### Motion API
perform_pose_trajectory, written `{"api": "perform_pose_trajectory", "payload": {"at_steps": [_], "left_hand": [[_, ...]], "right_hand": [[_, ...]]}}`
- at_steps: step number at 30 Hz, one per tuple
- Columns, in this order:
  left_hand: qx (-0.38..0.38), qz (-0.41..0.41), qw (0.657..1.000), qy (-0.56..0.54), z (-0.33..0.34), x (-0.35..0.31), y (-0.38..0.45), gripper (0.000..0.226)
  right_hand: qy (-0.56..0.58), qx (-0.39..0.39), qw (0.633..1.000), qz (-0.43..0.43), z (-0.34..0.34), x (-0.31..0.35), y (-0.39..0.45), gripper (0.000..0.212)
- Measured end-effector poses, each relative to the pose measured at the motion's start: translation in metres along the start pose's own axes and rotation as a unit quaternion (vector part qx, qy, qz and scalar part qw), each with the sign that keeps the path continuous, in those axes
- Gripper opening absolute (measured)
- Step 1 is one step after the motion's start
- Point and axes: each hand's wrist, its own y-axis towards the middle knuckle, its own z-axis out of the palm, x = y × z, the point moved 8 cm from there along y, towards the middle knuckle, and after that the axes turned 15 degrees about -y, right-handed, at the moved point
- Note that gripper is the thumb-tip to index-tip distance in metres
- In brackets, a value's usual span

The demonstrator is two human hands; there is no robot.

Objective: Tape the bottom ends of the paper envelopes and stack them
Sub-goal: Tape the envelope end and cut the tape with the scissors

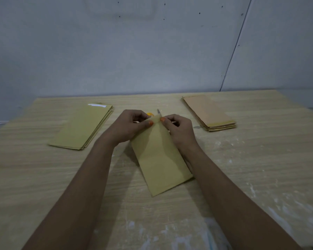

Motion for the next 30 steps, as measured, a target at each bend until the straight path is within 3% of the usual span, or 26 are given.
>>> {"api": "perform_pose_trajectory", "payload": {"at_steps": [4, 7, 12, 20, 22, 26, 30], "left_hand": [[-0.03, -0.003, 0.997, -0.066, -0.001, 0.004, 0.003, 0.011], [-0.079, 0.019, 0.992, -0.101, 0.008, 0.0, 0.008, 0.006], [-0.166, 0.043, 0.976, -0.134, 0.024, -0.004, 0.024, 0.011], [-0.217, 0.029, 0.962, -0.161, 0.04, -0.01, 0.061, 0.01], [-0.21, 0.043, 0.964, -0.158, 0.048, -0.016, 0.069, 0.007], [-0.192, 0.018, 0.944, -0.268, 0.071, -0.013, 0.073, 0.044], [-0.205, 0.09, 0.966, -0.131, 0.082, -0.009, 0.062, 0.041]], "right_hand": [[0.019, -0.029, 0.999, 0.029, -0.018, -0.002, 0.002, 0.014], [-0.057, -0.035, 0.998, 0.019, -0.033, -0.001, 0.003, 0.009], [-0.258, -0.079, 0.961, -0.062, -0.052, 0.009, 0.0, 0.038], [-0.448, -0.039, 0.89, -0.073, -0.065, 0.0, -0.008, 0.091], [-0.458, -0.059, 0.884, -0.076, -0.073, -0.001, -0.006, 0.088], [-0.474, -0.117, 0.872, -0.045, -0.097, -0.011, 0.008, 0.085], [-0.502, -0.161, 0.85, 0.017, -0.119, -0.022, 0.028, 0.082]]}}
